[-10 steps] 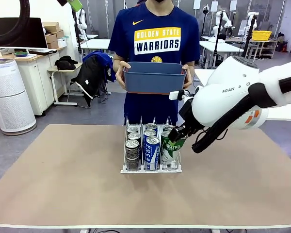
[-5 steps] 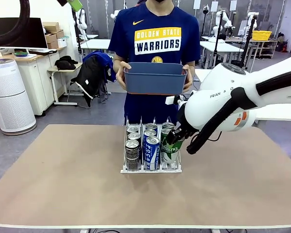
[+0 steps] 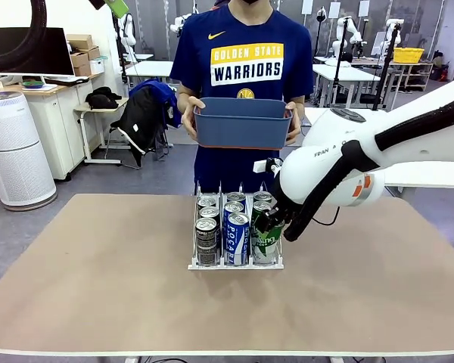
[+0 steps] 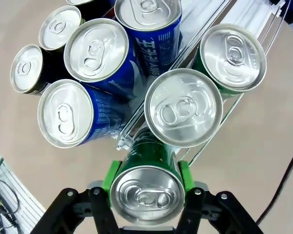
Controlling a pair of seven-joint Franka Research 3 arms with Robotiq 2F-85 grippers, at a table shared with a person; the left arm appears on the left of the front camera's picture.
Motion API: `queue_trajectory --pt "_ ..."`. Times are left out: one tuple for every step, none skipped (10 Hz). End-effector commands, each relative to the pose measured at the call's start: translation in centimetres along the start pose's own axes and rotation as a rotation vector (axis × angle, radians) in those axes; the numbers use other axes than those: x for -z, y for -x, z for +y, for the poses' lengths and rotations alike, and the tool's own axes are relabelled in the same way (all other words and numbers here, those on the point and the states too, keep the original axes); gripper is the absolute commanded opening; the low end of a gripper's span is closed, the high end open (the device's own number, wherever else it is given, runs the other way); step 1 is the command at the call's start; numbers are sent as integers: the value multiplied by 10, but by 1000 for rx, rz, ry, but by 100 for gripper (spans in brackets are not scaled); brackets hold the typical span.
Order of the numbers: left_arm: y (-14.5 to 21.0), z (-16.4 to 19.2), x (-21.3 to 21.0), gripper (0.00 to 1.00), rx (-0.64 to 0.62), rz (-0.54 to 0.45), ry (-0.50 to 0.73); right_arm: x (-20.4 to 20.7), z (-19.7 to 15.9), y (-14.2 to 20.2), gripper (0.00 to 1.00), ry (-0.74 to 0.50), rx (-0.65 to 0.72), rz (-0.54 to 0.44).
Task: Fill the beverage cans into the dispenser.
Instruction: Place the picked Sprite in the line of the Automatic Can Dispenser with the same cans.
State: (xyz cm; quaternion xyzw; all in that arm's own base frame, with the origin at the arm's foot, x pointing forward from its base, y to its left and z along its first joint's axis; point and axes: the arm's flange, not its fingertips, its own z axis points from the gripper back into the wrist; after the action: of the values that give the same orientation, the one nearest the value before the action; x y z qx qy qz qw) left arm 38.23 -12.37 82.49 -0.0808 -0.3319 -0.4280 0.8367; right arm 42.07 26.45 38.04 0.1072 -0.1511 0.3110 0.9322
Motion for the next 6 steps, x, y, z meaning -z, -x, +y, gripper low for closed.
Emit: queue_trajectory --pt "2 0 -1 100 -1 0 -1 1 -3 -7 58 2 -49 32" --pt "2 0 -1 100 -1 0 -1 2 -2 -8 58 -39 -52 81" --pt "2 0 -1 100 -1 0 -1 -2 -3 -7 78 -43 -66 66" --pt "2 0 -1 100 -1 0 -1 -8 -2 -7 78 -36 -63 63" --pt "2 0 -1 100 -1 0 -1 -16 1 -5 98 -27 -63 49" --pt "2 0 -1 100 -1 0 -1 -28 4 -3 82 -25 -82 19"
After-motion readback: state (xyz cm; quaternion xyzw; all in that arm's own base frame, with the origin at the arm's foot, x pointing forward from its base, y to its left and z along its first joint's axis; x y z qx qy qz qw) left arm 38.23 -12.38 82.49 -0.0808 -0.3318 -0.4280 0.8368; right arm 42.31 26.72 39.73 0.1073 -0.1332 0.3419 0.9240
